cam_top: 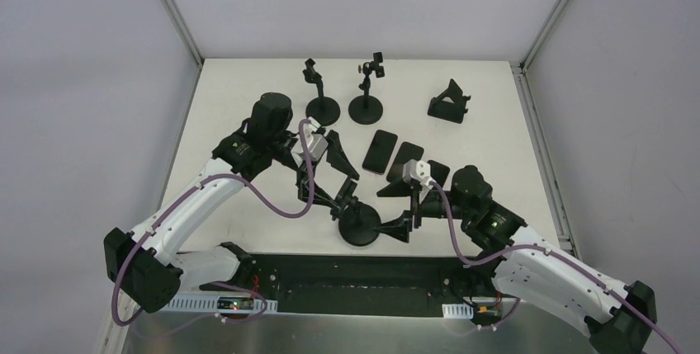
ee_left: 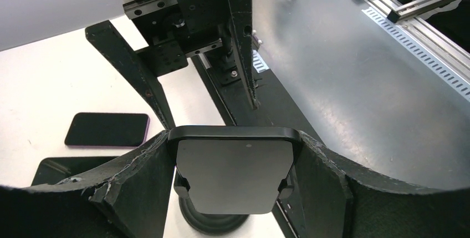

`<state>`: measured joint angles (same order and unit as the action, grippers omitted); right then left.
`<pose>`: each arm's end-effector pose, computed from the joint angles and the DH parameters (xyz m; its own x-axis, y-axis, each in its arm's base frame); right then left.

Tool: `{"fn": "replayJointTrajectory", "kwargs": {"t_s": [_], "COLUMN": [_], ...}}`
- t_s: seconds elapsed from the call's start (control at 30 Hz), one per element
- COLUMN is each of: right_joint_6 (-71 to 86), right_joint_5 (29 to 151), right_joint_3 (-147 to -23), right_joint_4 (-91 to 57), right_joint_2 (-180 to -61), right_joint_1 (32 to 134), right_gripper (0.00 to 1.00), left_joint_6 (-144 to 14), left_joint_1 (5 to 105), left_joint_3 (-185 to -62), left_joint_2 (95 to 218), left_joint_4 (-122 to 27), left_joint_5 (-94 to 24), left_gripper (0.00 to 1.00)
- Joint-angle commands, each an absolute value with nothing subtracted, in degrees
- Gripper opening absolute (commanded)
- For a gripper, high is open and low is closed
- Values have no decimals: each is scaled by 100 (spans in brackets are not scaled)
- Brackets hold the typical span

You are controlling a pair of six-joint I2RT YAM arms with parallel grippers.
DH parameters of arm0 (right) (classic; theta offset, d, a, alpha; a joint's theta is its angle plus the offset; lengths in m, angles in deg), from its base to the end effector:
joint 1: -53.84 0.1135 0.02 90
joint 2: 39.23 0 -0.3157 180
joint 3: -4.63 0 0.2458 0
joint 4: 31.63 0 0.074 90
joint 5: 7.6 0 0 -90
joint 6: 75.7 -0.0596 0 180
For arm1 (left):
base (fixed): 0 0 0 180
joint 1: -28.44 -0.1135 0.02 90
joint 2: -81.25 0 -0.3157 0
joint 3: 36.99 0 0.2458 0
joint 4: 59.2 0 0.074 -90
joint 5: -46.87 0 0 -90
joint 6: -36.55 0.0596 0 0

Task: Remove the phone from the phone stand
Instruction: Place the phone stand with the phone at the center of the board.

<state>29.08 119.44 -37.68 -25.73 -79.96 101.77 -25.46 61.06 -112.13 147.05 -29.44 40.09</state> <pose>0.0723 0.1337 0.3171 0.2050 -0.0768 -0.9757 -0.9750 0.0717 -0.2105 0.1442 -0.1626 0.4131 0.1382 -0.0227 -0.9901 0.8862 -0.4434 0.1339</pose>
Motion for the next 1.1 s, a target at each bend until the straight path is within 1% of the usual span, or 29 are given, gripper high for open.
{"fn": "replayJointTrajectory", "kwargs": {"t_s": [0.0,0.1,0.23,0.37,0.53,0.7,0.83,1.07], "right_joint_6": [2937,2839,2621,2427,2387,2489,2574,3355], "right_joint_5": [11809,11687,11322,11106,10669,10396,10441,11121], "right_joint_3": [-3730,-3715,-3711,-3729,-3830,-3848,-3719,-3692], "right_joint_4": [-2843,-2848,-2992,-3414,-3873,-4239,-4714,-4826], "right_joint_2": [-7692,-7610,-7655,-7912,-8318,-8626,-8810,-8881], "right_joint_1": [10216,10211,10253,10334,10553,10736,10776,10669], "right_gripper": [91,91,91,91,91,91,91,94], "left_joint_6": [-2247,-2255,-2347,-2524,-3190,-3622,-3721,-3293], "left_joint_1": [6183,6183,6183,6183,6184,6200,6210,6210], "left_joint_3": [-11309,-11277,-11246,-11271,-11347,-11368,-11296,-11176], "left_joint_2": [14539,14532,14466,14468,14478,14468,14428,14345], "left_joint_4": [-3437,-3430,-3429,-3434,-3436,-3436,-3438,-3441], "left_joint_5": [4912,4593,3690,3170,2044,1656,1796,3432], "left_gripper": [0,0,0,0,0,0,0,0]}}
